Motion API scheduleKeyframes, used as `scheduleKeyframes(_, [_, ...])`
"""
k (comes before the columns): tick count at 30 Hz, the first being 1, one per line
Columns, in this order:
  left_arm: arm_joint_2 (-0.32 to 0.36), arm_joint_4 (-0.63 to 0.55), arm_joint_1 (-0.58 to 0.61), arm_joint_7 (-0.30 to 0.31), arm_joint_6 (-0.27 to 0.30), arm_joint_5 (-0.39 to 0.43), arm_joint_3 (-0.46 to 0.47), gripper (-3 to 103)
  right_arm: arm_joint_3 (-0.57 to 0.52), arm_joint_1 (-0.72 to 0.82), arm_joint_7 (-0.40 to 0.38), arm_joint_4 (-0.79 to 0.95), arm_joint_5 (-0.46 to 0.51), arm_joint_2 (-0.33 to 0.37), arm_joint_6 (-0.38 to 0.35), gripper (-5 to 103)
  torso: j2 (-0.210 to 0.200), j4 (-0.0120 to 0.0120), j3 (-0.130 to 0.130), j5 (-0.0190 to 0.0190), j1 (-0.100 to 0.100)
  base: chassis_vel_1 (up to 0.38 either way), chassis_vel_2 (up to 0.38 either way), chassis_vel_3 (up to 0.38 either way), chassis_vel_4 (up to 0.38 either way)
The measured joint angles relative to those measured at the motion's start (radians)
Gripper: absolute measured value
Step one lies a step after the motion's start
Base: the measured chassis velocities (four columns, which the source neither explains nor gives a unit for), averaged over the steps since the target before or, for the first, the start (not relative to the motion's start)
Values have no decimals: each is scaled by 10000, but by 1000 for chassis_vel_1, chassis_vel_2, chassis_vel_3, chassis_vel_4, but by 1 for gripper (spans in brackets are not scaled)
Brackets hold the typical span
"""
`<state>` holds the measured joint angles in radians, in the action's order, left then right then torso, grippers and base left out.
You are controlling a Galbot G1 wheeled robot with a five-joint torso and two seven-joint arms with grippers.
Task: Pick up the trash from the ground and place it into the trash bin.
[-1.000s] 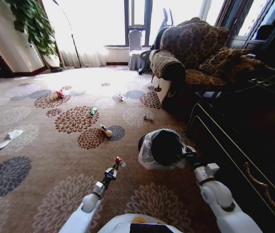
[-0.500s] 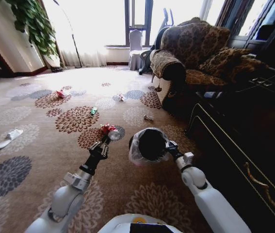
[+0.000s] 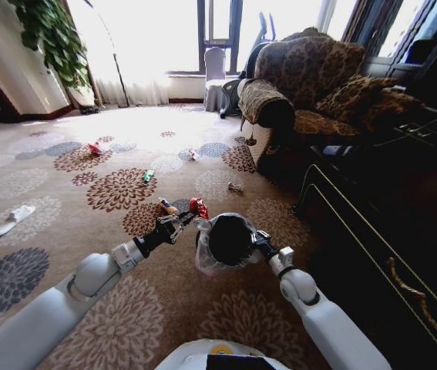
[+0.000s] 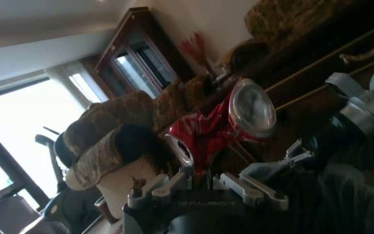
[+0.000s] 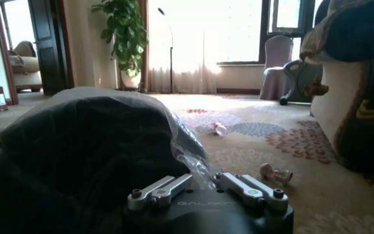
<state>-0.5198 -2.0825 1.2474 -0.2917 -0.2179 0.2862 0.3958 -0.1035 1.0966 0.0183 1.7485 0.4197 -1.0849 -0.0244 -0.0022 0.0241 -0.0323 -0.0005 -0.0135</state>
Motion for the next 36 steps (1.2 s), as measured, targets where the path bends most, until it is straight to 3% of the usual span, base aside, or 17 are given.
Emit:
scheduleKeyframes(5, [620, 177, -168, -433, -28, 193, -144, 11, 724, -613, 4, -437, -142, -330, 29, 0, 0, 9, 0, 7, 0, 0, 0, 0, 0])
scheduleKeyframes(10, [735, 623, -1407, -498, 39, 289, -1602, 8, 906, -808, 1, -622, -223, -611, 40, 0, 0, -3, 1, 2, 0, 0, 0, 0, 0])
scheduleKeyframes(16, [420, 1157, -2413, -97, 170, 242, -3145, 32, 928, -852, -4, -559, -184, -549, 0, 0, -1, 0, 0, 4, 0, 0, 0, 0, 0])
scheduleKeyframes(17, [420, 1157, -2413, -97, 170, 242, -3145, 32, 928, -852, -4, -559, -184, -549, 0, 0, -1, 0, 0, 4, 0, 0, 0, 0, 0])
scheduleKeyframes(19, [213, 1384, -2608, 58, 238, 81, -3429, 43, 958, -852, -5, -395, -108, -461, -68, 0, 0, 1, 1, 6, 0, 0, 0, 0, 0])
scheduleKeyframes(22, [35, 1529, -2642, 256, 253, -7, -3500, 48, 1026, -834, -2, -261, -45, -365, -134, 0, -1, 1, 0, 5, 0, 0, 0, 0, 0])
scheduleKeyframes(27, [-240, 1523, -2102, 513, 130, 74, -3038, 70, 1056, -732, -3, -125, 2, -248, -209, 0, 0, 0, 1, 6, 0, 0, 0, 0, 0])
scheduleKeyframes(28, [-240, 1523, -2102, 513, 130, 74, -3038, 70, 1056, -732, -3, -125, 2, -248, -209, 0, 0, 0, 1, 6, 0, 0, 0, 0, 0])
scheduleKeyframes(31, [-1055, 1268, -1557, 1207, 79, 979, -2318, 87, 699, -424, 8, -62, 23, -164, -188, 0, 0, 11, 1, 15, 1, 0, 0, 0, 0])
scheduleKeyframes(32, [-1055, 1268, -1557, 1207, 79, 979, -2318, 87, 699, -424, 8, -62, 23, -164, -188, 0, 0, 11, 1, 15, 1, 0, 0, 0, 0])
scheduleKeyframes(34, [-1921, 1256, -1534, 1872, 323, 1663, -2120, 93, 18, 119, 1, 184, 21, -75, -102, 0, 0, 5, 1, 2, 1, 0, 0, 0, 0])
scheduleKeyframes(35, [-2570, 1336, -1449, 2453, 554, 1987, -1946, 100, -415, 516, -4, 366, 20, -14, -30, 0, 0, -21, 3, 3, 1, 0, 0, 0, 0])
scheduleKeyframes(36, [-2570, 1336, -1449, 2453, 554, 1987, -1946, 100, -415, 516, -4, 366, 20, -14, -30, 0, 0, -21, 3, 3, 1, 0, 0, 0, 0])
